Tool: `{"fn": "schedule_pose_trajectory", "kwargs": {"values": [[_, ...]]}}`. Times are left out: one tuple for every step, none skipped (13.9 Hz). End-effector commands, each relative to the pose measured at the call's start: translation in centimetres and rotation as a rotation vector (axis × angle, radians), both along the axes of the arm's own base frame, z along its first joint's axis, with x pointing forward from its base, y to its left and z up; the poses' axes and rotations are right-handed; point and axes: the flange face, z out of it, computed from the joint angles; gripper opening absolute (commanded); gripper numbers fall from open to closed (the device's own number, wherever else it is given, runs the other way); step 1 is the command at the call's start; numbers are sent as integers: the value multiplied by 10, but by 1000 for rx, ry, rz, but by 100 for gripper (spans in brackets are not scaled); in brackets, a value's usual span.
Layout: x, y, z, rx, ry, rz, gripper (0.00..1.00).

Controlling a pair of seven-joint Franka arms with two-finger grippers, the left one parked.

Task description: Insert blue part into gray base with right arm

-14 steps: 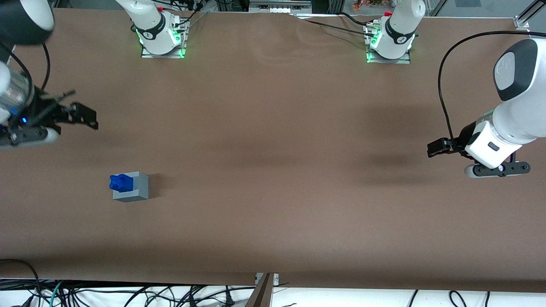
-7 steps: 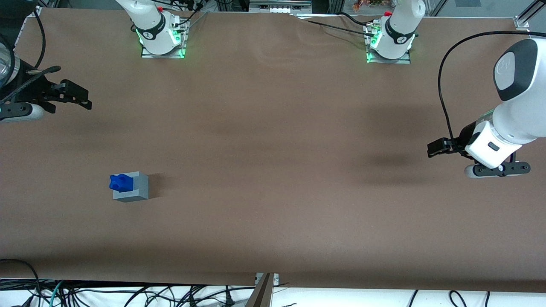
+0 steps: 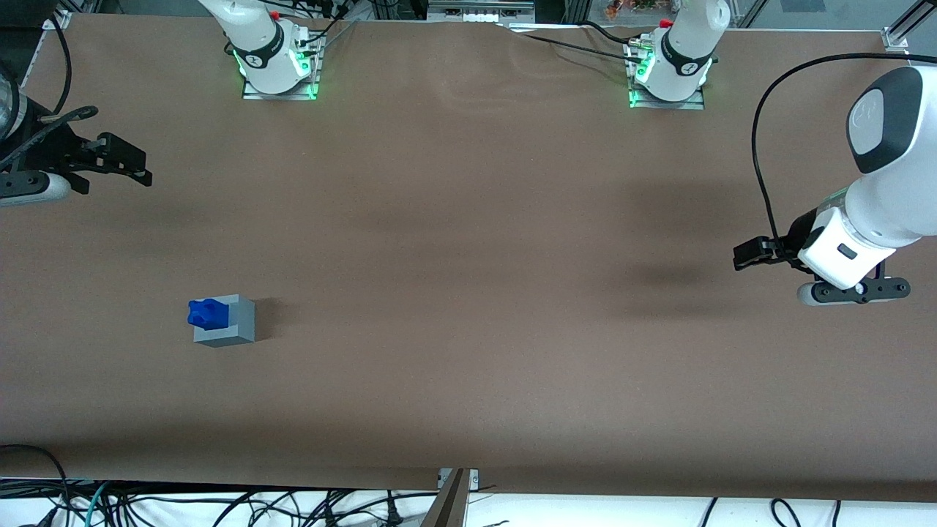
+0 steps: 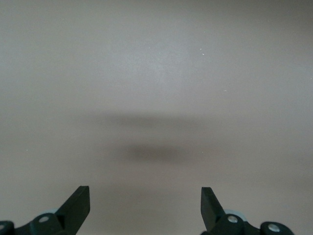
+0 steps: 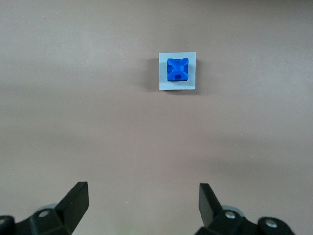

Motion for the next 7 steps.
{"fn": "schedule_pose_trajectory", "kwargs": {"values": [[-5,0,8,-5,-18,19,100],[-5,0,8,-5,-18,19,100],[-4,-1,10,-1,-25,19,100],[-12,-13,14,-2,-31,5,100],[-16,-2,15,-7,-27,32,100],[-12,-3,15,-9,-27,36,100],[-11,-3,15,-8,-29,34,100]]}}
